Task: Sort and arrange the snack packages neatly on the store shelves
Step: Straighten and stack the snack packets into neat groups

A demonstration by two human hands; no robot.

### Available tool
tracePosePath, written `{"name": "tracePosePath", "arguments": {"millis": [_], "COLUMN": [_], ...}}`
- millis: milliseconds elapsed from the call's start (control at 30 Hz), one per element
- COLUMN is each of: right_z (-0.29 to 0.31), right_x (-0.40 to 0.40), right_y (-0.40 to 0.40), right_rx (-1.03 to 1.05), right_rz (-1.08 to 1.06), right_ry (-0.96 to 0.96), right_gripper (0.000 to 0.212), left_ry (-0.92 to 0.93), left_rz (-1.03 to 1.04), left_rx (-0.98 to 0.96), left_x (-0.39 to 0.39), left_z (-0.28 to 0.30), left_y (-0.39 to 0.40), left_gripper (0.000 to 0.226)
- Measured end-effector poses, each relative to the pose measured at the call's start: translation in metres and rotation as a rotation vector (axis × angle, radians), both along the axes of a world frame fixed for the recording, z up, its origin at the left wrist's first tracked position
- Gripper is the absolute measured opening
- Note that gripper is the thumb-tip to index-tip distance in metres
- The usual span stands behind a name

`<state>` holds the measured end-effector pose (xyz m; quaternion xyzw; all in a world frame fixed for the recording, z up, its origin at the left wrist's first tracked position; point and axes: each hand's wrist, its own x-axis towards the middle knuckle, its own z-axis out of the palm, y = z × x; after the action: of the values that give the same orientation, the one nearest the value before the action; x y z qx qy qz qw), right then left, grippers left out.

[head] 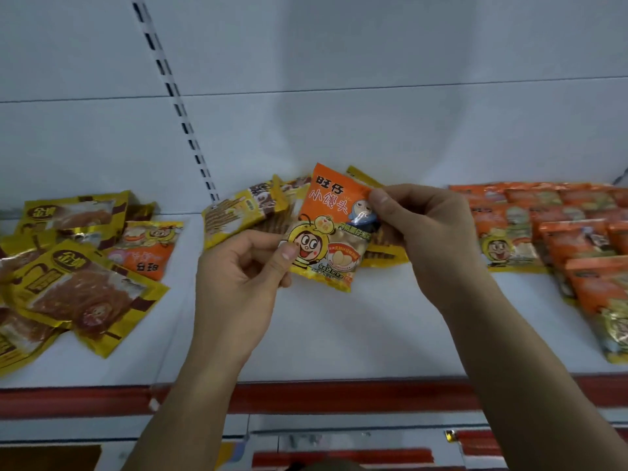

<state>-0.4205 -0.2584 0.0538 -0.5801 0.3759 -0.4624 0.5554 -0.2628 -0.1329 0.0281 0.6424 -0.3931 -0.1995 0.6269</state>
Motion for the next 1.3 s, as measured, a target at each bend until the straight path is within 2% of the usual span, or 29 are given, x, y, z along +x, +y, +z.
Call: {"name": "tracePosePath", "arguments": {"millis": [133, 233, 367, 467, 600, 700, 867, 1300], "right_z": [-0.004, 0.0, 0.01, 0.015, 0.016, 0.01, -0.002, -0.003], "right_x": [-0.047, -0.089, -0.145, -0.169, -0.184, -0.188, -0.191, -0.192], "right_y": [-0.019, -0.042, -0.075, -0.099, -0.12, -0.131, -0.144, -0.152], "right_rx": [-0.07, -0.17, -0.331, -0.408, -0.468, -0.473, -0.504, -0.594], "right_rz": [-0.118, -0.076, 0.007, -0.006, -0.007, 0.019, 0.072, 0.095], "right_ry": [0.022, 0.221, 0.584, 0.81, 0.966, 1.018, 1.024, 1.111], "right_gripper": [0.015, 0.01, 0.005, 0.002, 0.007, 0.007, 0.007, 0.012], "left_ry": [-0.009, 0.024, -0.053, -0.102, -0.298, -0.485, -0.598, -0.565], "left_rz": [-0.075, -0.185, -0.315, -0.357, -0.353, -0.299, -0.206, -0.215], "left_rx": [0.036, 0.104, 0.211, 0.292, 0.354, 0.379, 0.441, 0.469], "left_x": [-0.042, -0.069, -0.108, -0.137, -0.164, -0.177, -0.188, -0.196], "left_z": [-0.002, -0.008, -0.017, -0.021, -0.028, -0.035, -0.039, -0.038], "left_y": [-0.027, -0.045, -0.063, -0.08, -0.095, -0.102, -0.11, -0.111], "left_gripper": [0.003, 0.006, 0.004, 0.005, 0.011, 0.013, 0.011, 0.015]}}
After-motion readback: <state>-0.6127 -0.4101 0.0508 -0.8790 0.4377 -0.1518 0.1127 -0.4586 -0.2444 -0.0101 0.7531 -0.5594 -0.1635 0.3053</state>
